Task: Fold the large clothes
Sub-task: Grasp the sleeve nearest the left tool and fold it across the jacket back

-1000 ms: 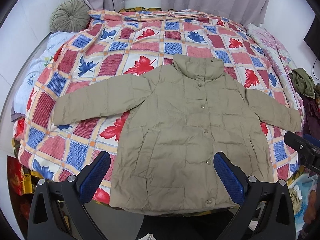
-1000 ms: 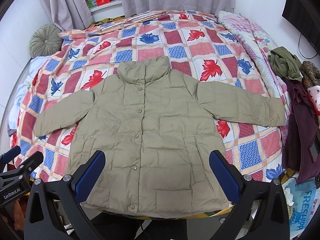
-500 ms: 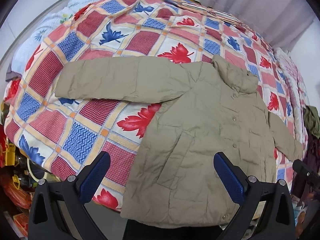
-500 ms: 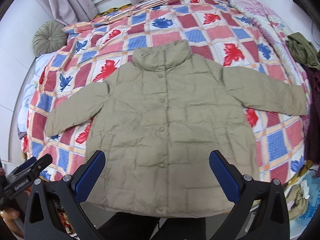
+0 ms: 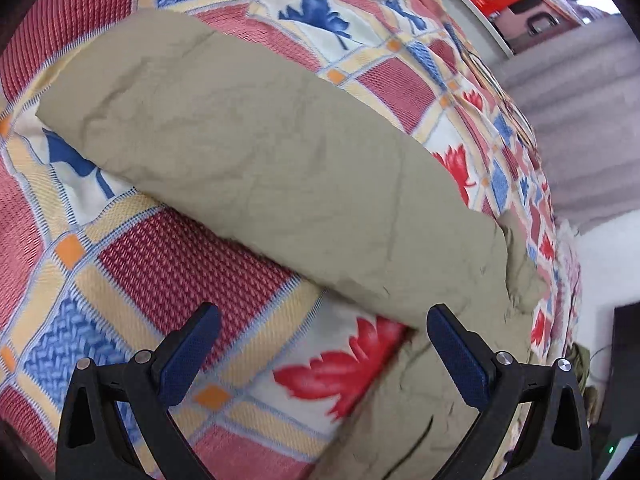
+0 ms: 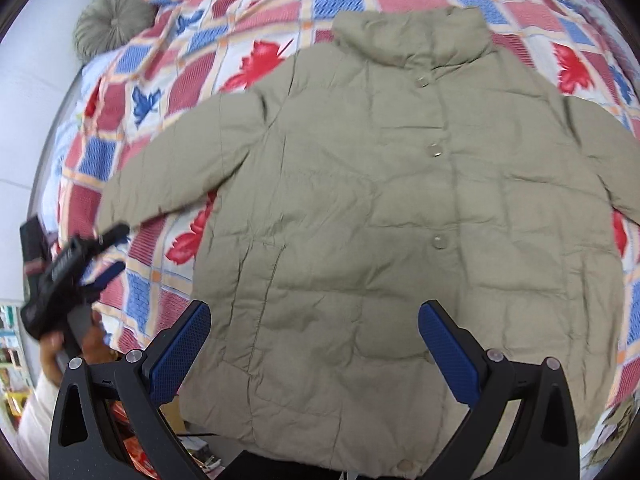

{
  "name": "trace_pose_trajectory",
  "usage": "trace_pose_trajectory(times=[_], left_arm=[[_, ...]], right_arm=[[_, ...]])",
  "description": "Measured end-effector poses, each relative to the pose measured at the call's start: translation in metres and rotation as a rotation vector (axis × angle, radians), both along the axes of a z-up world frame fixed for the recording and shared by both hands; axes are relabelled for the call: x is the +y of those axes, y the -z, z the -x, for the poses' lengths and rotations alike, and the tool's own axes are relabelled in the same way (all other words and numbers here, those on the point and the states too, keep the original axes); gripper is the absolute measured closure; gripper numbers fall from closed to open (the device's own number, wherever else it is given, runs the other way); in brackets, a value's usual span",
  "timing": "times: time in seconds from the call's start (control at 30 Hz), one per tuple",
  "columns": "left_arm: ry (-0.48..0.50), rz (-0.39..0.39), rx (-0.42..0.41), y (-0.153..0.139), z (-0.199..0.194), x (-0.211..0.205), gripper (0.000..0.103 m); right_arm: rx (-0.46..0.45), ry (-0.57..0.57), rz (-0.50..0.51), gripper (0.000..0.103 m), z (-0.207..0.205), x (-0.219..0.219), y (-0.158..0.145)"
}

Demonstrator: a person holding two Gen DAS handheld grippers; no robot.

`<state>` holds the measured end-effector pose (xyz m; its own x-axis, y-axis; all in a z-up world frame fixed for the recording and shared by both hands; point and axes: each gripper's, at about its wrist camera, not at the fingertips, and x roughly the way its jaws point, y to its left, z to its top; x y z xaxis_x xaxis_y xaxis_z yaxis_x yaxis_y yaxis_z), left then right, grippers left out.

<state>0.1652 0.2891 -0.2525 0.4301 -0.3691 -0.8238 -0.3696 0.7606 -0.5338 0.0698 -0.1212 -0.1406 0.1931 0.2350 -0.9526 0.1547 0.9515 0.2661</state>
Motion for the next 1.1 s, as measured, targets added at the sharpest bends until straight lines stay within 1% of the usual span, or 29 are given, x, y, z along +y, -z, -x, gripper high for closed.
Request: trace_pose_trajectory(times=[0.07,0.13,0.2,0.23,0.3,0.33,0.37,0.4,0.43,0.47,0.5,0.53,0.6,0.63,0.67,0.7,0.73,0.77,0.83,0.9,1.03,1.1], left_arm=[[-0.056,0.029,-0.002,0.020,-0.015,0.017,0.000],[-0.111,0.046,-0.010,0.032,-0.026,0.033,0.001],[-0.159,0.054,-0.029,0.037,-0.034,0.047,0.001],[-0.178,0.042,-0.039,0.036,-0.040,0.053,0.001],[-0.197,0.000,-0.045,0.034,-0.052,0.064,0.010],[-0.200,-0.024,-0.037,0.034,-0.059,0.069,0.022],[-0.201,-0.038,-0.032,0.034,-0.064,0.073,0.042],[-0.197,-0.047,-0.024,0.035,-0.071,0.076,0.056],[-0.181,-0.035,-0.019,0.037,-0.076,0.080,0.082],[-0.174,-0.013,-0.016,0.037,-0.079,0.083,0.092],[-0.176,-0.012,-0.020,0.034,-0.080,0.084,0.093],[-0.167,-0.042,-0.038,0.025,-0.079,0.083,0.096],[-0.119,-0.134,-0.087,0.002,-0.077,0.072,0.096],[-0.081,-0.190,-0.116,-0.013,-0.077,0.064,0.096],[-0.051,-0.229,-0.140,-0.025,-0.075,0.058,0.096],[-0.020,-0.266,-0.166,-0.038,-0.073,0.050,0.096],[0.011,-0.298,-0.197,-0.052,-0.072,0.043,0.096],[0.037,-0.319,-0.228,-0.065,-0.070,0.036,0.096],[0.085,-0.337,-0.286,-0.090,-0.065,0.020,0.096],[0.129,-0.334,-0.335,-0.111,-0.066,0.002,0.096],[0.249,-0.290,-0.425,-0.143,-0.068,-0.054,0.096],[0.306,-0.255,-0.455,-0.153,-0.072,-0.087,0.096]], right_arm=[[0.013,-0.025,0.010,0.000,-0.005,0.006,0.018],[0.016,-0.036,-0.002,0.000,-0.010,0.009,0.033],[0.008,-0.041,-0.010,0.000,-0.016,0.011,0.044],[0.002,-0.042,-0.008,0.000,-0.020,0.013,0.048],[-0.015,-0.040,-0.008,0.000,-0.030,0.014,0.053],[-0.024,-0.038,-0.009,0.000,-0.037,0.016,0.056],[-0.029,-0.035,-0.010,0.000,-0.043,0.017,0.057],[-0.037,-0.031,-0.014,0.000,-0.050,0.018,0.057],[-0.051,-0.025,-0.022,0.000,-0.058,0.021,0.058],[-0.065,-0.022,-0.028,0.000,-0.065,0.023,0.058],[-0.081,-0.018,-0.034,0.000,-0.073,0.027,0.057],[-0.099,-0.016,-0.044,0.000,-0.081,0.030,0.057],[-0.133,-0.010,-0.057,0.001,-0.097,0.037,0.055],[-0.157,-0.003,-0.061,0.009,-0.105,0.041,0.055],[-0.172,-0.001,-0.066,0.035,-0.114,0.045,0.056],[-0.170,0.000,-0.072,0.054,-0.123,0.050,0.059],[-0.160,0.006,-0.093,0.082,-0.134,0.053,0.064],[-0.158,0.019,-0.122,0.086,-0.142,0.057,0.070],[-0.165,0.044,-0.187,0.086,-0.156,0.061,0.080],[-0.163,0.052,-0.222,0.086,-0.167,0.069,0.093],[-0.096,0.087,-0.293,0.086,-0.171,0.081,0.129],[-0.096,0.088,-0.287,0.086,-0.170,0.085,0.136]])
